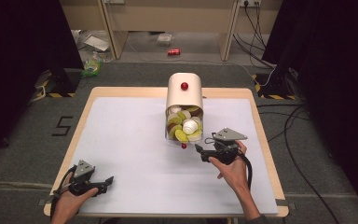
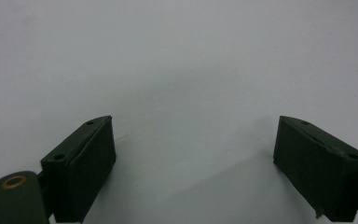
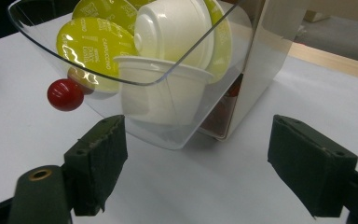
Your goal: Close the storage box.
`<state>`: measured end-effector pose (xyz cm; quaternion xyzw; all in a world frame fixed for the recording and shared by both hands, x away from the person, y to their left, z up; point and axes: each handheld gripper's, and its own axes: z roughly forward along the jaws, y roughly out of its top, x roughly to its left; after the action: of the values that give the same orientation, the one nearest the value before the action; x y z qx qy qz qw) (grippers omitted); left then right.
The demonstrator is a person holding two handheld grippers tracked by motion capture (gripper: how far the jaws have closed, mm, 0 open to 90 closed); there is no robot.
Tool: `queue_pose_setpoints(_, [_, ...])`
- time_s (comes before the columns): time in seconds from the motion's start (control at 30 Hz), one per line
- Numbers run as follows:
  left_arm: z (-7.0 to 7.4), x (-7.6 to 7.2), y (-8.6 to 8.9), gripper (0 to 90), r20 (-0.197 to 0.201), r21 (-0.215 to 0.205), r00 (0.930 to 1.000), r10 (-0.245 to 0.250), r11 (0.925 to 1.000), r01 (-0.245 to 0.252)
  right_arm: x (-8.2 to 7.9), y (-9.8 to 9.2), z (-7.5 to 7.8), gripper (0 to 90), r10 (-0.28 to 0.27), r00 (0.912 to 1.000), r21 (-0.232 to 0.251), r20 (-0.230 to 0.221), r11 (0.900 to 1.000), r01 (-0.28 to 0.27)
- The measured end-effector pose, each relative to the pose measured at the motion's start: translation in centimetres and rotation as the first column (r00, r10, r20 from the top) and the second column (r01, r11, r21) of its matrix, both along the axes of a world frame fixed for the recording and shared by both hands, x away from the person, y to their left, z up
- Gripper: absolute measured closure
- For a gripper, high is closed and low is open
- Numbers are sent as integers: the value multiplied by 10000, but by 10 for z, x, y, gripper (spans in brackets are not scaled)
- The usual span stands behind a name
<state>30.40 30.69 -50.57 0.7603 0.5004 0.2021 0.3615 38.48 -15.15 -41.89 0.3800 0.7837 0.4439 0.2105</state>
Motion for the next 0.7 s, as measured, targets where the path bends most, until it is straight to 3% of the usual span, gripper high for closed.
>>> queue_pose_setpoints(0.2, [0,0,0,122,-1,-9,10000,-3,10000,3,1,1,1,191,-17,10000,-42,28,10000,17])
queue_pose_setpoints(0.4, [0,0,0,122,0,-4,10000,0,10000,0,2,0,5,213,-187,9993,323,336,9993,176])
queue_pose_setpoints(0.7, [0,0,0,122,-1,4,10000,-2,10000,2,3,1,5,202,-237,9993,359,291,9991,226])
